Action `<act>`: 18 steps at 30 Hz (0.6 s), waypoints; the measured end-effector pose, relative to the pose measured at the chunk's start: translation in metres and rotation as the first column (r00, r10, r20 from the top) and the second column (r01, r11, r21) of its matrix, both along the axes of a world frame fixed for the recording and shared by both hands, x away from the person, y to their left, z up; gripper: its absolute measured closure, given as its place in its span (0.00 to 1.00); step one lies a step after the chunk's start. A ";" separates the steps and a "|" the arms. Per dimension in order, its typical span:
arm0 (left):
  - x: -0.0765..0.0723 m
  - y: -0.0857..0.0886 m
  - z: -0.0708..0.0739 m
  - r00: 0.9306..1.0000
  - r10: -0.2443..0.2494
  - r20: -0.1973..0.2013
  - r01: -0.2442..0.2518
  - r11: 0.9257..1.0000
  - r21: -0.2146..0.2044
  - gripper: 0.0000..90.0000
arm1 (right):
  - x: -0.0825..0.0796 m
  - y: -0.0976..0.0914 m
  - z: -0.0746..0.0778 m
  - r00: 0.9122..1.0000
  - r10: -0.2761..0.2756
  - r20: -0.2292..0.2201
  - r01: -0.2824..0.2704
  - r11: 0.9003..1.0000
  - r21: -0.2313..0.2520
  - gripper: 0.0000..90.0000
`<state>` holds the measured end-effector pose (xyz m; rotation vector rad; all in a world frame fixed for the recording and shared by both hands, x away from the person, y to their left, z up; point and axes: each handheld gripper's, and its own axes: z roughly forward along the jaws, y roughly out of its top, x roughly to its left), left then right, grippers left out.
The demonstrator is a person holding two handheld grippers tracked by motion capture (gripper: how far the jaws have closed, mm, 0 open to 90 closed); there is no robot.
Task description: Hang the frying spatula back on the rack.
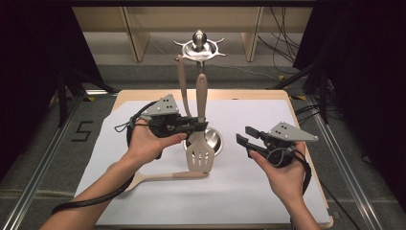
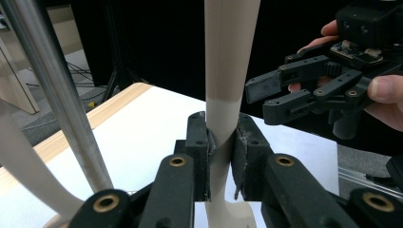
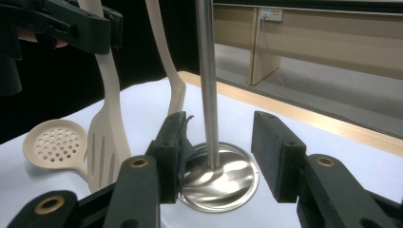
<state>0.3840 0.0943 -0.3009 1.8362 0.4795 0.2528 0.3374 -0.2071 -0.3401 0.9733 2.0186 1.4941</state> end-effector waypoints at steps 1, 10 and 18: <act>0.000 0.000 0.000 1.000 0.002 0.001 -0.002 1.000 0.001 0.87 | 0.000 0.000 0.000 1.000 0.000 0.000 0.000 1.000 0.000 0.63; 0.001 0.001 0.004 1.000 0.029 -0.003 -0.028 1.000 0.002 0.87 | -0.001 0.001 0.000 1.000 -0.003 -0.018 0.003 1.000 0.011 0.63; 0.003 0.003 0.006 0.999 0.046 -0.004 -0.046 0.999 0.000 0.87 | -0.001 0.002 -0.001 1.000 0.002 -0.017 -0.001 1.000 0.004 0.63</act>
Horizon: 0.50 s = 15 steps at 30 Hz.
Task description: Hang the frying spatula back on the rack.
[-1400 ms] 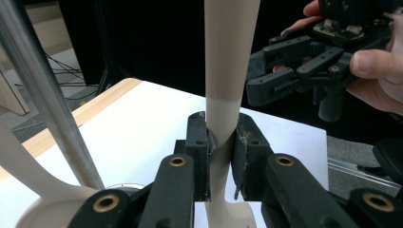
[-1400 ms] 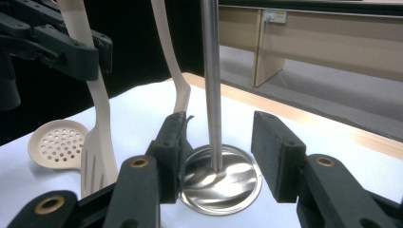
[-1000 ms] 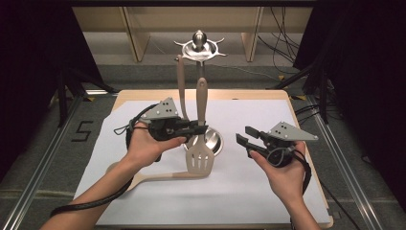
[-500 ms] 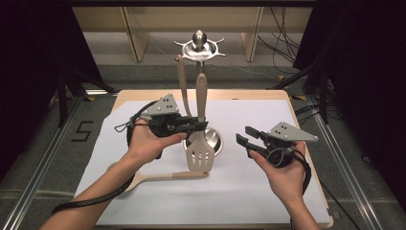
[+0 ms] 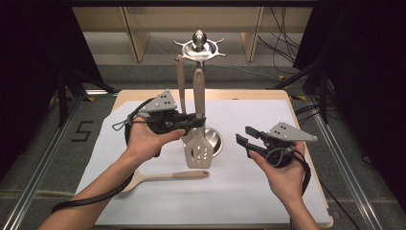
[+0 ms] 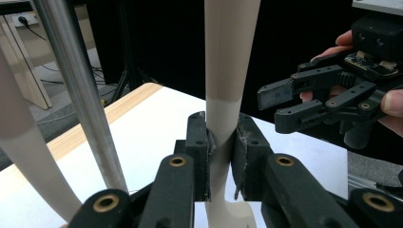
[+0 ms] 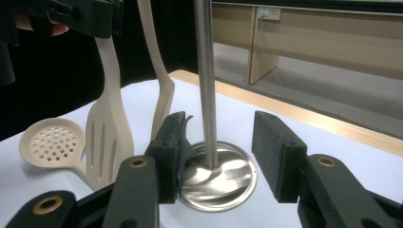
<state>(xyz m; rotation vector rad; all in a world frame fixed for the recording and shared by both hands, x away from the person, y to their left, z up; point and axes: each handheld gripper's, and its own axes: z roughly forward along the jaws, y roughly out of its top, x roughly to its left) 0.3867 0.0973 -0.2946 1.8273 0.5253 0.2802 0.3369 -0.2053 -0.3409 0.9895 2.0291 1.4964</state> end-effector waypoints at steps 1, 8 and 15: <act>0.000 0.000 0.000 1.000 0.001 -0.002 -0.001 1.000 0.000 0.87 | 0.000 0.000 0.000 1.000 -0.003 0.005 0.003 1.000 -0.001 0.63; 0.002 -0.001 0.000 1.000 0.012 -0.012 -0.012 1.000 0.003 0.87 | 0.000 0.000 0.000 1.000 -0.003 0.004 0.003 1.000 0.000 0.62; 0.004 -0.003 0.003 1.000 0.019 -0.012 -0.019 1.000 0.007 0.87 | 0.000 0.001 -0.001 1.000 -0.006 0.004 0.006 1.000 -0.001 0.62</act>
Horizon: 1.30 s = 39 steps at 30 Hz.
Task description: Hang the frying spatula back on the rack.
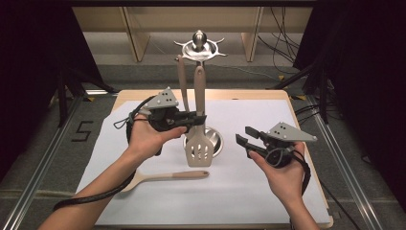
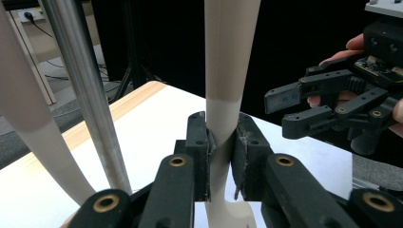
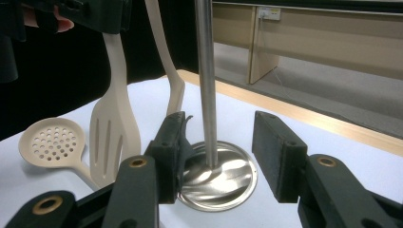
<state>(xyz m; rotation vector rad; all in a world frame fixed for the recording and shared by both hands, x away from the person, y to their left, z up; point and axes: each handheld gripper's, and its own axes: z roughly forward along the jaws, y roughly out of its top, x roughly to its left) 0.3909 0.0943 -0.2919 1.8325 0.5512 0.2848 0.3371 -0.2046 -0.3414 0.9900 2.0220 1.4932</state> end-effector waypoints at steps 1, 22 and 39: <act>0.001 -0.001 0.000 1.000 0.002 0.002 -0.002 1.000 0.001 0.87 | 0.000 0.000 0.000 1.000 0.003 0.004 -0.003 1.000 -0.003 0.62; 0.011 -0.005 -0.001 0.999 0.031 -0.028 -0.031 1.000 -0.002 0.87 | 0.001 -0.001 0.000 1.000 0.004 0.008 -0.004 1.000 -0.004 0.62; 0.017 -0.006 -0.002 0.998 0.043 -0.038 -0.042 0.999 0.004 0.87 | 0.000 0.001 -0.001 1.000 -0.004 -0.021 0.004 1.000 0.004 0.62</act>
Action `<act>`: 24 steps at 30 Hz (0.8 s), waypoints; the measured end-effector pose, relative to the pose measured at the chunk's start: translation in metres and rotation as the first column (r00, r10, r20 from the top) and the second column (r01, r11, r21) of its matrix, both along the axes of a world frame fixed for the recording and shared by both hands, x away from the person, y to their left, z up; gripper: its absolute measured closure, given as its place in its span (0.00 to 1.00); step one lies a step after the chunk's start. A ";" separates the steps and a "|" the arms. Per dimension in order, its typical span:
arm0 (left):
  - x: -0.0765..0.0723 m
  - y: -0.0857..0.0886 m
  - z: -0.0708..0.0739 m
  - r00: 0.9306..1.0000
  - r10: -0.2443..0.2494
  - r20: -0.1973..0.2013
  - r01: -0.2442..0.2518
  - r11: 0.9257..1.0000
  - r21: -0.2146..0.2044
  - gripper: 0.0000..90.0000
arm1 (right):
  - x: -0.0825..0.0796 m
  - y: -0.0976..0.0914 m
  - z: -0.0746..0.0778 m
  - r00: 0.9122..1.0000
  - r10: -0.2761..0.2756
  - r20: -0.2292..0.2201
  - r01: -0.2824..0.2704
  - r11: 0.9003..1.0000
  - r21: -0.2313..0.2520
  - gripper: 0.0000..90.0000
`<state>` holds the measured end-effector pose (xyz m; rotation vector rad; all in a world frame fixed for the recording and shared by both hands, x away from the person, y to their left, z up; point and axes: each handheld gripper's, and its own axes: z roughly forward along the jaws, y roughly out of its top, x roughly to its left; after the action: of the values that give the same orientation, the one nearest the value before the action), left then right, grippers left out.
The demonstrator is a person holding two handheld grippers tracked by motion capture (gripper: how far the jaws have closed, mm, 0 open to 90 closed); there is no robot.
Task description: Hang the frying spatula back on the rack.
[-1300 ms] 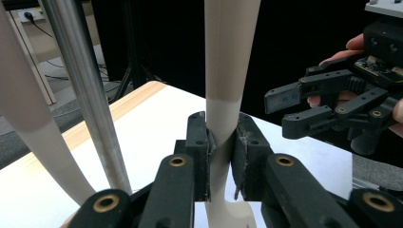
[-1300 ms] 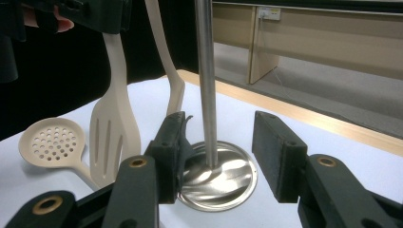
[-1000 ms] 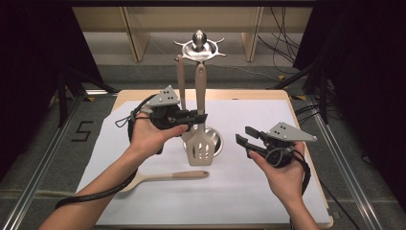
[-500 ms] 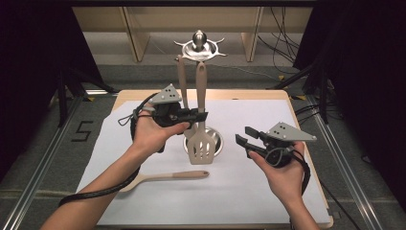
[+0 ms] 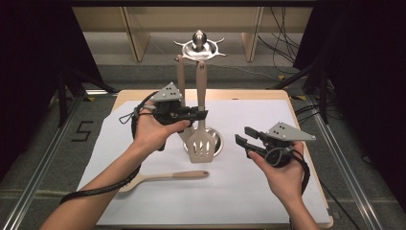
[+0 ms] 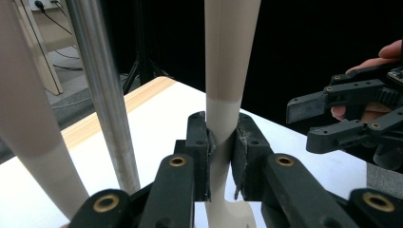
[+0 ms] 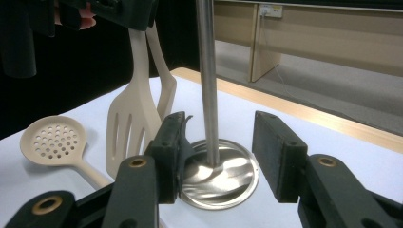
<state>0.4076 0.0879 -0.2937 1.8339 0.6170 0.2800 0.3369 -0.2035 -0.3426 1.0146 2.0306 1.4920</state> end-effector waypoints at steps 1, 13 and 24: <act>0.000 0.000 0.000 1.000 0.000 0.001 0.000 1.000 0.002 0.87 | 0.000 0.000 0.000 1.000 0.000 0.001 0.000 1.000 0.000 0.62; 0.005 -0.001 0.000 1.000 0.010 -0.005 -0.010 1.000 -0.001 0.87 | 0.001 -0.001 0.000 1.000 0.013 0.017 -0.012 1.000 -0.005 0.62; 0.008 -0.002 -0.001 1.000 0.017 -0.011 -0.017 1.000 -0.003 0.87 | 0.002 -0.002 -0.001 1.000 0.011 0.023 -0.011 1.000 -0.023 0.62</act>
<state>0.4153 0.0862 -0.2950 1.8288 0.6409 0.2805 0.3392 -0.2053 -0.3437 0.9744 2.0361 1.4754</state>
